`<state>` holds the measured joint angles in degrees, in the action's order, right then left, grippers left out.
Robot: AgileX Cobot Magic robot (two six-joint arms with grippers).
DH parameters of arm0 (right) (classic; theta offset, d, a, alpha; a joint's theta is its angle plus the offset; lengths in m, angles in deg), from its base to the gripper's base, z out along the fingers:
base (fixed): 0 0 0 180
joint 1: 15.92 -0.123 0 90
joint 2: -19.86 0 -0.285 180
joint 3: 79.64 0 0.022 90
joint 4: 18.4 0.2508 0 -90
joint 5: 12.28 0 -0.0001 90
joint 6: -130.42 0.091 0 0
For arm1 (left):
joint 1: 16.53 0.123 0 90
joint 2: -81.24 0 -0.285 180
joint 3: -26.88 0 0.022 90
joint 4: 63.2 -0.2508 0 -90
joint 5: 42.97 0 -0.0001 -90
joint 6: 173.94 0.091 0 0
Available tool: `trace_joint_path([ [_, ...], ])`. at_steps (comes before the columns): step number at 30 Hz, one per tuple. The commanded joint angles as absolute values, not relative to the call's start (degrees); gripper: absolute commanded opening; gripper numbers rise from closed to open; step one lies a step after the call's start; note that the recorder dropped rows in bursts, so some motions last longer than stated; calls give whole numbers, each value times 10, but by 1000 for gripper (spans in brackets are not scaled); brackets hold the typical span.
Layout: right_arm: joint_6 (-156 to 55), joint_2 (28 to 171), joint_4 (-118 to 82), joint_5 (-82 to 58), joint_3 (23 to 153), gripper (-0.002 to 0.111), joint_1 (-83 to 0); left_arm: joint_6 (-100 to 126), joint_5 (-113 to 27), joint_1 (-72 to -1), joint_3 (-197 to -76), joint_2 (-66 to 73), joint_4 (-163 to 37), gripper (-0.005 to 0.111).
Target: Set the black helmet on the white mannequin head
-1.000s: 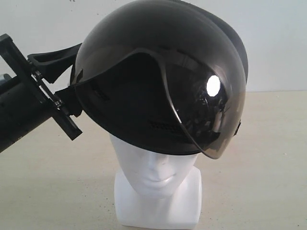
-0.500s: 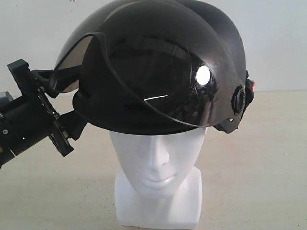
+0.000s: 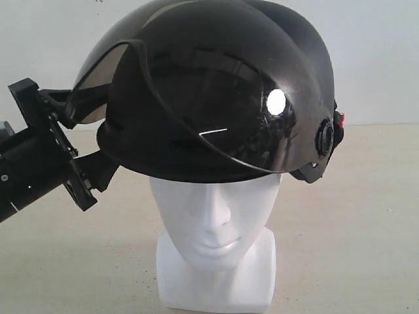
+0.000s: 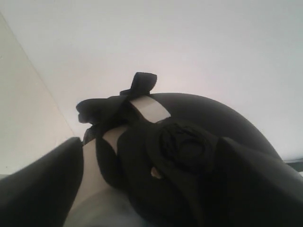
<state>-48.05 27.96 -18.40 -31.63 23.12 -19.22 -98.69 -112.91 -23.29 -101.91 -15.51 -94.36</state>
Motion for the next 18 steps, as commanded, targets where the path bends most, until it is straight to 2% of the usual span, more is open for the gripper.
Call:
trace_joint_path([
  [1, -483, 276, -189, -314, 231, 0, -188, -963, -1129, -234, -1022, -127, -953, 77],
  [18, -483, 276, -189, -314, 231, 0, -188, -958, -1129, -231, -1022, -97, -993, 77],
])
